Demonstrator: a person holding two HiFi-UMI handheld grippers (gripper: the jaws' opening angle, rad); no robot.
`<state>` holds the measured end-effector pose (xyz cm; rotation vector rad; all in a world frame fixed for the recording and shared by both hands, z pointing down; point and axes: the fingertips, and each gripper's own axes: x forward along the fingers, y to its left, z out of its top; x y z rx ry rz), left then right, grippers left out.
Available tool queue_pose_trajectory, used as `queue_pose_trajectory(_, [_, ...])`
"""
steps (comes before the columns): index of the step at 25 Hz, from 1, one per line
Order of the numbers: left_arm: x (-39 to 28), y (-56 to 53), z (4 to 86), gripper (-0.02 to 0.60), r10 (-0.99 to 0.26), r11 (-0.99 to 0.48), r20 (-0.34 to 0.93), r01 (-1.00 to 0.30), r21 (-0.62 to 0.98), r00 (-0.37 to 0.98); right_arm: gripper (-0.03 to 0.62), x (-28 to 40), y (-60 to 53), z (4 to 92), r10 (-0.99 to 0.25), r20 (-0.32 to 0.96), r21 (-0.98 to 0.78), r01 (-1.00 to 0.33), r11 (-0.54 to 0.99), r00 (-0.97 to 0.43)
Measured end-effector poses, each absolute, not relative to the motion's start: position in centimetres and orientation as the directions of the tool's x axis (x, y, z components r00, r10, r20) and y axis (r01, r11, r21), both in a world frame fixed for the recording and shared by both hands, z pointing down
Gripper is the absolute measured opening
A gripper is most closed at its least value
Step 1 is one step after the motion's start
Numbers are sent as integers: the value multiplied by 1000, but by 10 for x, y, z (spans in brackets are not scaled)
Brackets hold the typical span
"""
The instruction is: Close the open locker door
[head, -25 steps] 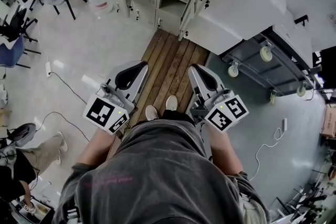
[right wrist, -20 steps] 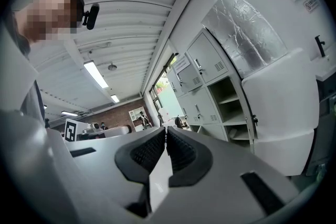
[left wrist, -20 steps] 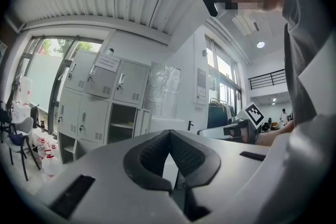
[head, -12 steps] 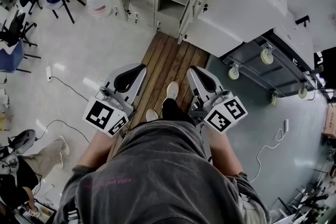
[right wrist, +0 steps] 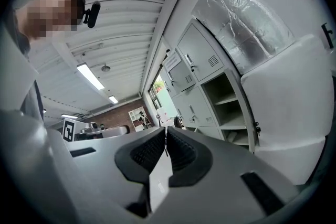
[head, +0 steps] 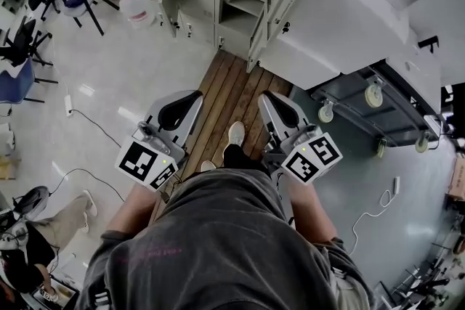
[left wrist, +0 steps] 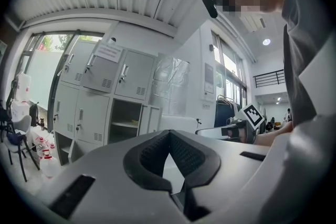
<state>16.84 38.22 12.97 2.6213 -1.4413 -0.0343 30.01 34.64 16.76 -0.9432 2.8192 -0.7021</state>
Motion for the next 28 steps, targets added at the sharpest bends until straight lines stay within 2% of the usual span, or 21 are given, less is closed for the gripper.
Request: queue_pose_trajectory(28, [225,178,154,15,-862,-471,133,-870,146,489,25,354,141,202,-524,103,-504,-498,705,-846])
